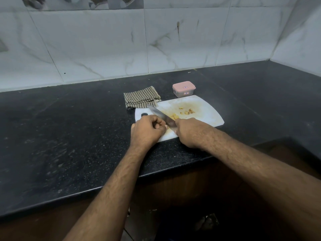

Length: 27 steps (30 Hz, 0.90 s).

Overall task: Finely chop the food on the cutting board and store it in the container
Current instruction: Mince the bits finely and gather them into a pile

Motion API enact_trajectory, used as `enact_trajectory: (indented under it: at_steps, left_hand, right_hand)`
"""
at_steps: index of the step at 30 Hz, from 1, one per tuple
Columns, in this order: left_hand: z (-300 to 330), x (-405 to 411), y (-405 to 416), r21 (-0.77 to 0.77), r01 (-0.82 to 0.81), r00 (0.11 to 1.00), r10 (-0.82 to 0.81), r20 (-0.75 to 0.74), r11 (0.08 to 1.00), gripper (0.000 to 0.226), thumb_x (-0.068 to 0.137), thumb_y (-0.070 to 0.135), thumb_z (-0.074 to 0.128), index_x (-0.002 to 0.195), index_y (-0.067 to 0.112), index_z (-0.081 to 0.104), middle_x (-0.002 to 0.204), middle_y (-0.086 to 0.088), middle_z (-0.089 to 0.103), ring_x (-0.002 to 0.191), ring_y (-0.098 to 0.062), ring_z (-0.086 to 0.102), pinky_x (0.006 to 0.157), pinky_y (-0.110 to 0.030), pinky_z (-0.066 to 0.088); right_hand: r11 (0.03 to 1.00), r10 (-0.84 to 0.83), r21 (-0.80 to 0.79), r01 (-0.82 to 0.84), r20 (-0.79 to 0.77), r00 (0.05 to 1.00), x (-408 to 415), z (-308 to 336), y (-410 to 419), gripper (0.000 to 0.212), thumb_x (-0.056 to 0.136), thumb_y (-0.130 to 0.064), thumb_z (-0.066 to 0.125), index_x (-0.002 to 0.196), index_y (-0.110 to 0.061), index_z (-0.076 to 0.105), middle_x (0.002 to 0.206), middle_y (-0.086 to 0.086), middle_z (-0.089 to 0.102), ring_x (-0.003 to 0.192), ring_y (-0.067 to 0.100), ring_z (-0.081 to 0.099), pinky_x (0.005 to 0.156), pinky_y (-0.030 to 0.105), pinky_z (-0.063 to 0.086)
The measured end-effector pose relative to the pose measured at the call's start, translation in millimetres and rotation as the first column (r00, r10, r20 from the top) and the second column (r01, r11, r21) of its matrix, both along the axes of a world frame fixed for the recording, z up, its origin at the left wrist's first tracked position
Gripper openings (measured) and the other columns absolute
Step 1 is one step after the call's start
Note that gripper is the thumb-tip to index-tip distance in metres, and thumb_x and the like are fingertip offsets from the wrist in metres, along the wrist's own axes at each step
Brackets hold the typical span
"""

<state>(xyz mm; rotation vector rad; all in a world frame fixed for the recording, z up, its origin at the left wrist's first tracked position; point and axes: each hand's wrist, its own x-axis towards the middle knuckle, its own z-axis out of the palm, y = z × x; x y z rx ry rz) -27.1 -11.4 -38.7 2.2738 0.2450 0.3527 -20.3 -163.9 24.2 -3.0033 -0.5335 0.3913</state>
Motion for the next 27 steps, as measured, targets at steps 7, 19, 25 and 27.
enact_trajectory:
  at_steps: [7, 19, 25, 27]
  left_hand:
    - [-1.1, 1.1, 1.0, 0.008, 0.017, 1.000, -0.017, -0.001, 1.000, 0.011, 0.084, 0.037, 0.079, 0.075, 0.034, 0.074, 0.067, 0.017, 0.068, 0.077, -0.005, 0.066, 0.101, -0.048, 0.048]
    - [-0.4, -0.2, 0.6, 0.011, 0.013, 1.000, -0.013, -0.010, 1.000, 0.013, 0.087, 0.036, 0.076, 0.075, 0.033, 0.073, 0.068, 0.019, 0.068, 0.076, -0.003, 0.064, 0.105, -0.047, 0.045]
    - [1.7, -0.4, -1.3, 0.037, -0.003, 1.000, 0.003, -0.009, 0.999, 0.014, 0.087, 0.034, 0.075, 0.074, 0.032, 0.070, 0.071, 0.016, 0.069, 0.078, -0.002, 0.064, 0.105, -0.044, 0.041]
    - [1.5, -0.5, -1.4, 0.045, -0.002, 1.000, 0.003, -0.004, 0.999, 0.015, 0.087, 0.034, 0.075, 0.074, 0.031, 0.070, 0.071, 0.015, 0.070, 0.078, -0.003, 0.064, 0.103, -0.044, 0.041]
  right_hand:
    - [0.999, -0.036, 0.027, 0.036, 0.007, 0.999, -4.0, -0.8, 1.5, 0.040, 0.104, -0.021, 0.047, 0.144, -0.022, 0.043, 0.104, 0.004, 0.052, 0.085, 0.018, 0.052, 0.068, 0.030, 0.044]
    - [0.995, -0.057, 0.087, 0.057, -0.002, 0.998, -5.5, -3.4, -3.2, 0.033, 0.106, -0.029, 0.044, 0.138, -0.020, 0.045, 0.100, 0.000, 0.051, 0.082, 0.016, 0.052, 0.060, 0.028, 0.040]
    - [0.999, -0.017, 0.041, 0.018, -0.003, 1.000, -2.8, -1.4, -4.5, 0.032, 0.106, -0.030, 0.045, 0.136, -0.021, 0.046, 0.102, 0.001, 0.051, 0.091, 0.019, 0.053, 0.074, 0.032, 0.044]
    - [0.999, -0.012, 0.037, 0.012, -0.010, 1.000, -1.8, -0.4, -4.5, 0.032, 0.106, -0.029, 0.045, 0.137, -0.021, 0.046, 0.102, 0.001, 0.051, 0.091, 0.019, 0.053, 0.073, 0.032, 0.045]
